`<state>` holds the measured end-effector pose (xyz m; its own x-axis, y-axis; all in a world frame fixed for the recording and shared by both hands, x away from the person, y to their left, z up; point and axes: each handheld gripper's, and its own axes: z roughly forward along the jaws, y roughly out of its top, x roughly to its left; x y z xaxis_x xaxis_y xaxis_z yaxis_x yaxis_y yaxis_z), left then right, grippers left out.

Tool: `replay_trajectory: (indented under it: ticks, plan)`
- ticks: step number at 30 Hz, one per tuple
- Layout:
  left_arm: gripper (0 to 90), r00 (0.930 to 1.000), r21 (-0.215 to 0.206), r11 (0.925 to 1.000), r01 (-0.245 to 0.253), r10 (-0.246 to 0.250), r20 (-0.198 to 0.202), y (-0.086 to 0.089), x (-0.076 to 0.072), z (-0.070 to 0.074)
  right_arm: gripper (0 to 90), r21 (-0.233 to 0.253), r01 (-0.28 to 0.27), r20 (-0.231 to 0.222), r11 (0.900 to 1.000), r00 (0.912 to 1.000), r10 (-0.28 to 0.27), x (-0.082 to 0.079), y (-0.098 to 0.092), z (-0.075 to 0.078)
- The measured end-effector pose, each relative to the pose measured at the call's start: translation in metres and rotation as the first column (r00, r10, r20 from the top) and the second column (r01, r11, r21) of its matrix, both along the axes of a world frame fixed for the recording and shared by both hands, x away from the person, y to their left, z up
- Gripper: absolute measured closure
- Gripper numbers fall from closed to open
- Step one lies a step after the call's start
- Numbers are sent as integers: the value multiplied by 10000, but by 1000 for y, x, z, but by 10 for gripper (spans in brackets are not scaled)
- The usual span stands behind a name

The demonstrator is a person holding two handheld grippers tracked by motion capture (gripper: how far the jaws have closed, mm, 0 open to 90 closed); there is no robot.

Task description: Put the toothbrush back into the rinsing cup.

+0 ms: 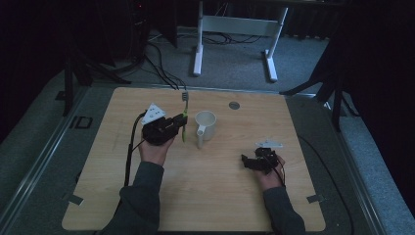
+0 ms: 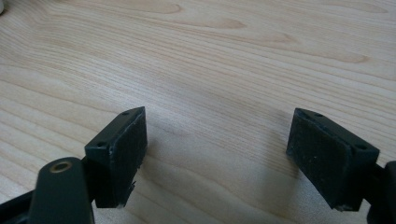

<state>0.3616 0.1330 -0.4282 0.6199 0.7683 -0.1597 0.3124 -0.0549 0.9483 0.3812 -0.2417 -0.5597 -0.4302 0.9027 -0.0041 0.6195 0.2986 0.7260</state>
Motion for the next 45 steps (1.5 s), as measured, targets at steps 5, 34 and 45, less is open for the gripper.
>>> replay_trajectory:
  ticks: [5, 34, 45]
  plan:
    - [788, 10000, -14, 10000, 48, -48, 66, 0, 2, -1, 198, 0, -2, 2, 10000, 10000, 2, 0, 0, 0]
    - [787, 9991, -112, 9995, 279, -275, 318, -16, 14, -6, 198, -1, -2, 19, 10000, 10000, 2, 0, 0, 0]
    - [786, 9992, -235, 9996, 175, -167, 352, -19, 17, -8, 198, -3, -2, 20, 10000, 10000, 3, 0, 0, 0]
